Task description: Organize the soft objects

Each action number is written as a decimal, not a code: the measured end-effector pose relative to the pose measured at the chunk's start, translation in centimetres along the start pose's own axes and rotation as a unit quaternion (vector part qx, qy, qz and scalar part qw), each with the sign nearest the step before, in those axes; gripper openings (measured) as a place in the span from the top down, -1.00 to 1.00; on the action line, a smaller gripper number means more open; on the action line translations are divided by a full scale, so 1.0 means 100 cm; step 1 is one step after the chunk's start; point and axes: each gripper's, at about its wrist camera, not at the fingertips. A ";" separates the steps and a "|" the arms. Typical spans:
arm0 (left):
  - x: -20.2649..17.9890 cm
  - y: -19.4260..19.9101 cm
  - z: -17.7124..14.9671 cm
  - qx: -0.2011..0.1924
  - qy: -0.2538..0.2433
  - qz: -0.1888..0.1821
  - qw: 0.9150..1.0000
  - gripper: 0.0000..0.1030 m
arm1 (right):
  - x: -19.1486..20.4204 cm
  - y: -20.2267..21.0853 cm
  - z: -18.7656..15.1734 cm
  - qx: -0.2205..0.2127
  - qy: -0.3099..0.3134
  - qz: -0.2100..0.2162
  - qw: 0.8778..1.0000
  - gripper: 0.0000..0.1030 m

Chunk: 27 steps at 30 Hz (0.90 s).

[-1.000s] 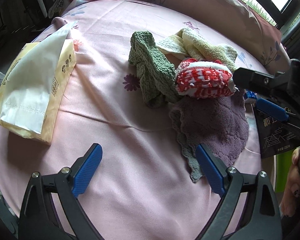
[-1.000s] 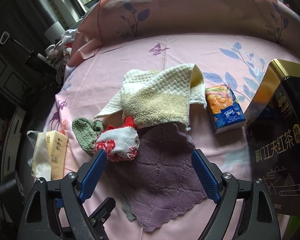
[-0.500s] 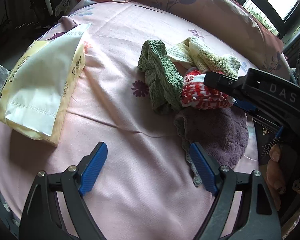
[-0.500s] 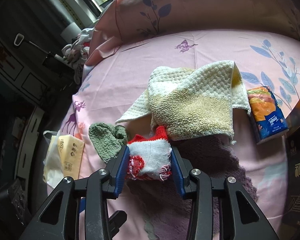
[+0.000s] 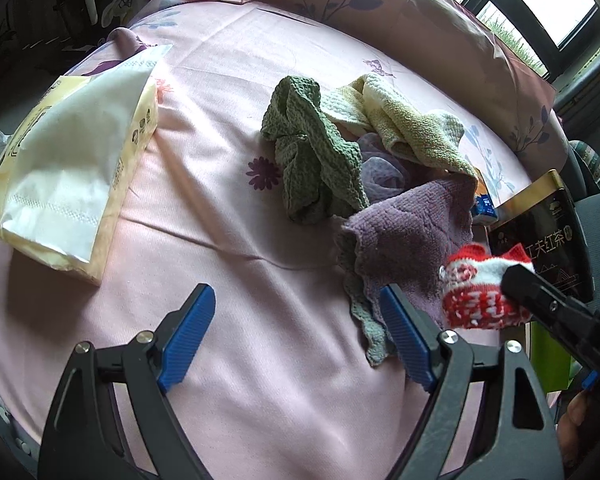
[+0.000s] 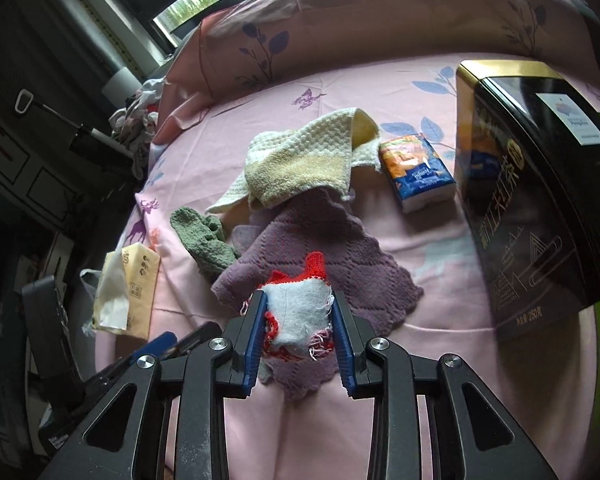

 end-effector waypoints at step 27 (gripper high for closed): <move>-0.071 -0.018 -0.037 0.049 -0.108 -0.060 0.991 -0.17 | -0.048 0.009 -0.021 0.013 -0.055 0.008 0.998 -0.38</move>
Point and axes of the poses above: each gripper's, at about its wrist camera, not at the fingertips, and y roughly against the way its jaws point, x to its left, z to its top, and after that the axes turned 10 degrees about -z, right-handed
